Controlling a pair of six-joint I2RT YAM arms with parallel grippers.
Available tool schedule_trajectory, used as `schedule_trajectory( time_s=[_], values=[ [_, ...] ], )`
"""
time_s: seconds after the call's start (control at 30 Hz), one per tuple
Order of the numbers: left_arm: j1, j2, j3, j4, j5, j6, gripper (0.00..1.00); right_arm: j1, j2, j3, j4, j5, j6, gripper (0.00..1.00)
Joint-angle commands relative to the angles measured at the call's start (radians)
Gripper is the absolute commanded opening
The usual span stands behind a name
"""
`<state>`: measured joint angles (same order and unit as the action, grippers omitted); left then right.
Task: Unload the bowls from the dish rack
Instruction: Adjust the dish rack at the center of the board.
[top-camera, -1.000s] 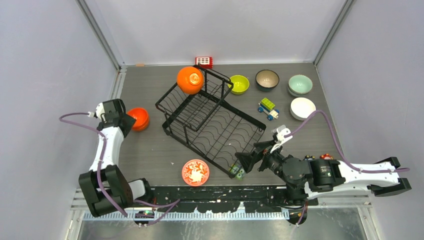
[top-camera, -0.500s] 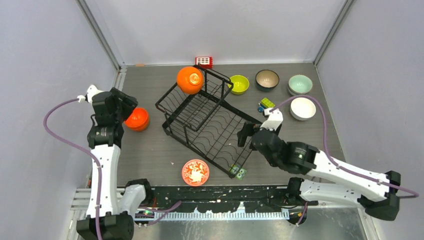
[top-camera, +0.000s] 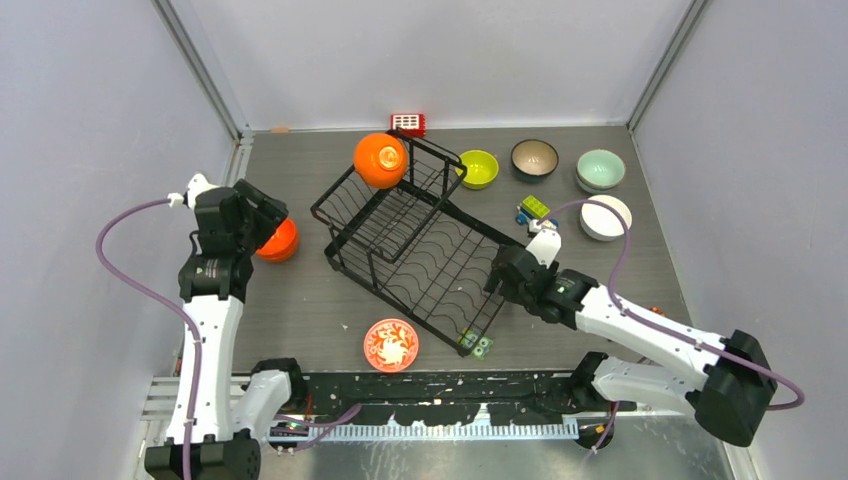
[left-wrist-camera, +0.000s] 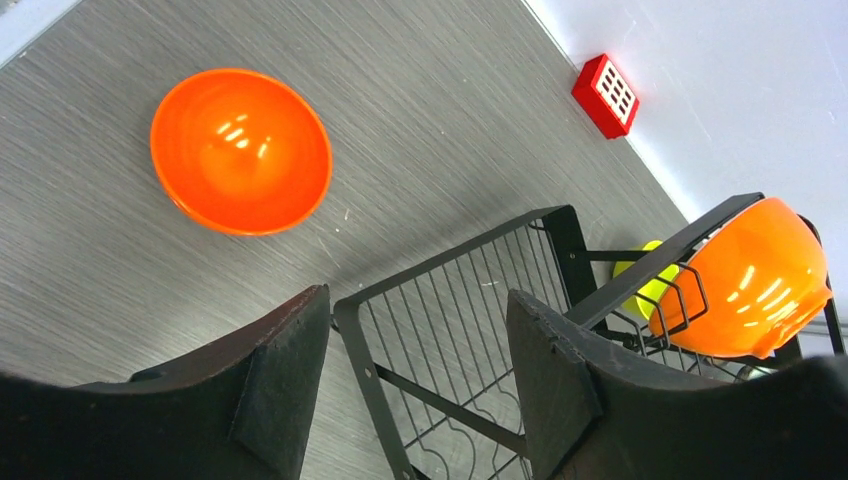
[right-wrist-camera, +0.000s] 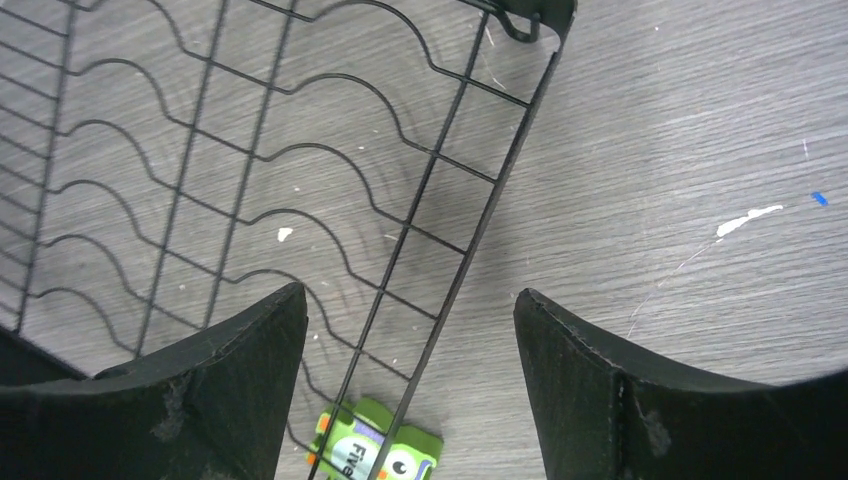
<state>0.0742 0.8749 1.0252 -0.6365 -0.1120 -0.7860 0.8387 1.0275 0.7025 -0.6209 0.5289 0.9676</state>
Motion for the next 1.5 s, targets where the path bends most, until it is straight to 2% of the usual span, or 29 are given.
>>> schedule_trajectory(
  time_s=[0.0, 0.13, 0.33, 0.8, 1.07, 1.3, 1.47],
  values=[
    [-0.022, -0.014, 0.058, -0.025, -0.025, -0.014, 0.67, -0.034, 0.064, -0.022, 0.086, -0.024, 0.041, 0.78],
    [-0.043, -0.033, 0.060, -0.047, -0.058, -0.015, 0.67, -0.066, 0.138, -0.029, 0.115, -0.040, 0.034, 0.72],
    [-0.065, -0.045, 0.055, -0.059, -0.092, -0.003, 0.67, -0.128, 0.204, 0.005, 0.148, -0.050, -0.020, 0.49],
    [-0.106, -0.023, 0.046, -0.042, -0.105, 0.014, 0.67, -0.311, 0.322, 0.114, 0.169, -0.083, -0.168, 0.24],
    [-0.112, 0.006, 0.096, -0.045, -0.105, 0.025, 0.67, -0.370, 0.408, 0.190, 0.184, -0.121, -0.219, 0.07],
    [-0.114, 0.029, 0.113, -0.019, -0.067, 0.031, 0.67, -0.389, 0.484, 0.270, 0.172, -0.119, -0.295, 0.04],
    [-0.112, 0.054, 0.138, 0.051, 0.043, 0.050, 0.68, -0.412, 0.515, 0.304, 0.177, -0.111, -0.385, 0.04]
  ],
)
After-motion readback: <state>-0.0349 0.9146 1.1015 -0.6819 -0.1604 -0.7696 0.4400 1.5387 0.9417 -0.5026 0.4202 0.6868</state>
